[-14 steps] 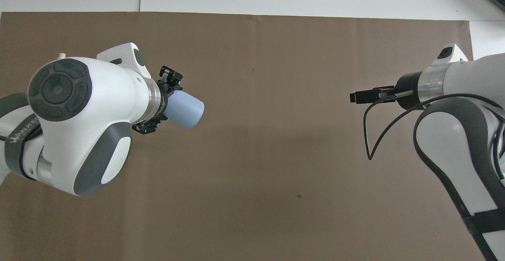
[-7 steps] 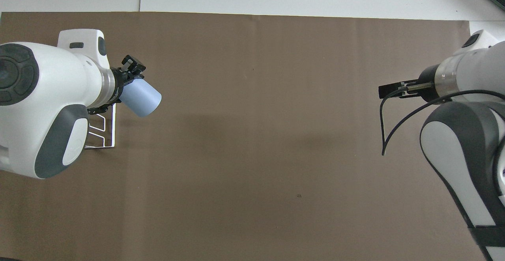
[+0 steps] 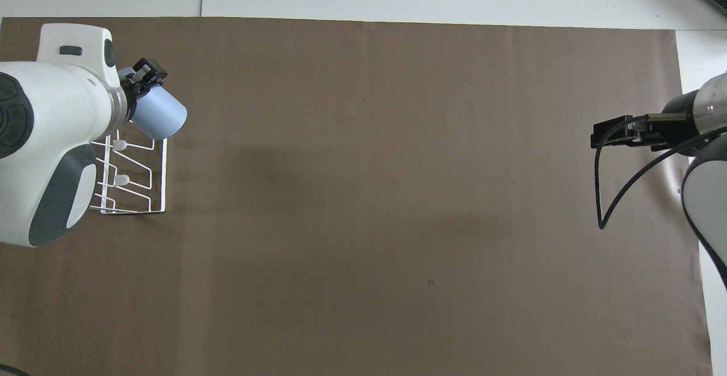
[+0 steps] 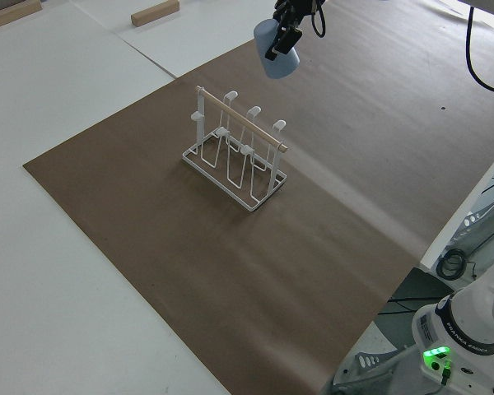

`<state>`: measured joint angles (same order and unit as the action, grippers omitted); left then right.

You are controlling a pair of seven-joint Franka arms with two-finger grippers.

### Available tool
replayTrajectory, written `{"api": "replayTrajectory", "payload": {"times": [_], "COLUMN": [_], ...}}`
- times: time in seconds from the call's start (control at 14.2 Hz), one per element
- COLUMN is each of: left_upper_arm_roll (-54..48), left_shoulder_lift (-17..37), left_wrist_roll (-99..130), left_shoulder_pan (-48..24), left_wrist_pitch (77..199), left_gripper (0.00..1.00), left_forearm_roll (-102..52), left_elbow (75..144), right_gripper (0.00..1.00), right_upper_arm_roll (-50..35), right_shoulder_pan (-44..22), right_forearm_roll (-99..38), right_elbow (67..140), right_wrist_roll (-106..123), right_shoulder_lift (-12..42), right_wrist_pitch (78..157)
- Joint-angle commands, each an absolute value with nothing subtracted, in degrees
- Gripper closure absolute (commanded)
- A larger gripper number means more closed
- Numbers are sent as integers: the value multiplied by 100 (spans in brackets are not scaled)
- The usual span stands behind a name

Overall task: Hang cup on cup holder
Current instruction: 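Carry the cup with the left gripper over the wire rack's top peg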

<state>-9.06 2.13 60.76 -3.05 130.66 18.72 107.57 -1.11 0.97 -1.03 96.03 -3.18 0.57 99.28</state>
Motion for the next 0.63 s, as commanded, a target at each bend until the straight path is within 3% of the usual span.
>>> {"api": "replayTrajectory", "payload": {"times": [0.0,0.56], "left_upper_arm_roll": [-940,-932], "left_shoulder_lift": [158,404], "left_wrist_roll": [5994,6064], "left_shoulder_pan": [17,439], "left_wrist_pitch": [13752,14527], "left_gripper": [100,100], "left_forearm_roll": [2328,3330], "left_elbow": [11012,11328], "right_gripper": [0,0], "right_upper_arm_roll": [-176,-167], "right_shoulder_pan": [149,150], "right_forearm_roll": [26,26], "right_elbow": [9659,9659], "right_wrist_roll": [-457,-457], "right_shoulder_lift": [9,9], "right_wrist_pitch": [9896,9905]}}
